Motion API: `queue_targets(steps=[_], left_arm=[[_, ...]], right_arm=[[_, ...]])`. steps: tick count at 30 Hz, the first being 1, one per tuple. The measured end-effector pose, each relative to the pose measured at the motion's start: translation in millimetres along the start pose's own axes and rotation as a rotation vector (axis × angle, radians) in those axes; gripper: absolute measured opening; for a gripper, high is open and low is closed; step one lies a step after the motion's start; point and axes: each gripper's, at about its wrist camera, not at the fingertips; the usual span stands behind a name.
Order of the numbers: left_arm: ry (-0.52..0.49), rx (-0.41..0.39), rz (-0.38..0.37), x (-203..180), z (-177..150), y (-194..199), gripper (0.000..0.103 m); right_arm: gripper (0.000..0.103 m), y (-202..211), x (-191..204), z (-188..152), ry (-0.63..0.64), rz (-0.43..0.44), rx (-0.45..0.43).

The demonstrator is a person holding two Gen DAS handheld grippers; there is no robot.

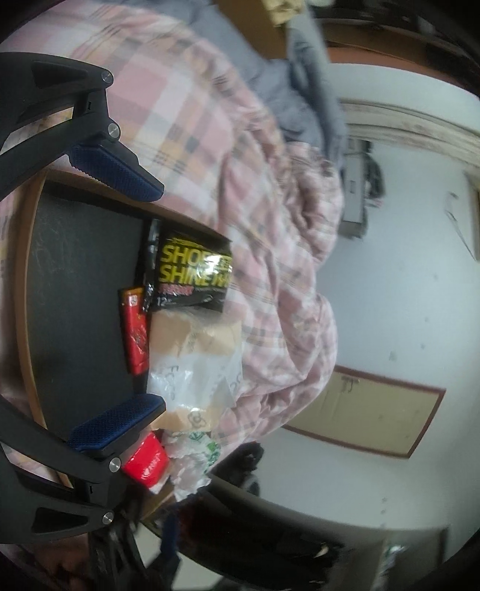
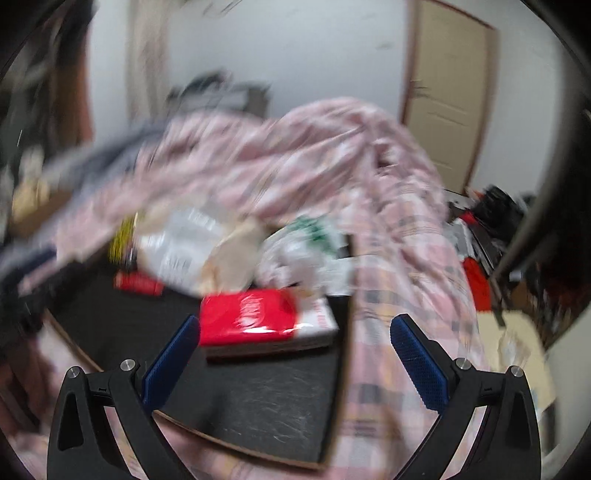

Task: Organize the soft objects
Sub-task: 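Reach into the tray and grasp the red tissue pack with the right gripper, then lift the red tissue pack out of the tray and set it on the duvet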

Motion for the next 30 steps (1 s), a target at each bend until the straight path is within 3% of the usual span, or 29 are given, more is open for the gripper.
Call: queue_targets(steps=[4,11,14,18,25,30], left_arm=[[0.03,0.033,-0.011,9.6,-1.5,-3.5,0.103],[0.019,0.044,-0.011,8.6,-2.2,-6.5,0.103],[0.016,0.051,-0.009,8.6,-2.7,-7.4,0.103],[0.025,0.056,-0.016,10.5,-3.2,-9.5,0.103],[0.027,0.058,-0.02,9.8,-4.1,-11.4,0.103],[0.028,0.055,-0.023,9.3,-4.3,-12.3,0.103]], right_arm=[[0.102,-32.0,0.5,4.6,-0.001,-0.003,0.123],[0.103,-50.7,-4.0,5.1,-0.002,0.05,0.153],[0.102,-67.3,12.5,4.3,0.079,-0.022,0.148],[0.101,-76.4,16.2,11.0,0.08,-0.04,0.166],[0.094,-63.6,5.9,8.2,0.003,0.018,0.091],[0.094,-33.8,-15.6,9.1,-0.118,0.132,-0.066]])
Point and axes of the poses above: each gripper's, at about its wrist camera, not at the fingertips, and y roughly against the way its jaws point, x to its left, z to its top, and after that the axes turned 14 degrees about -y, right-handed
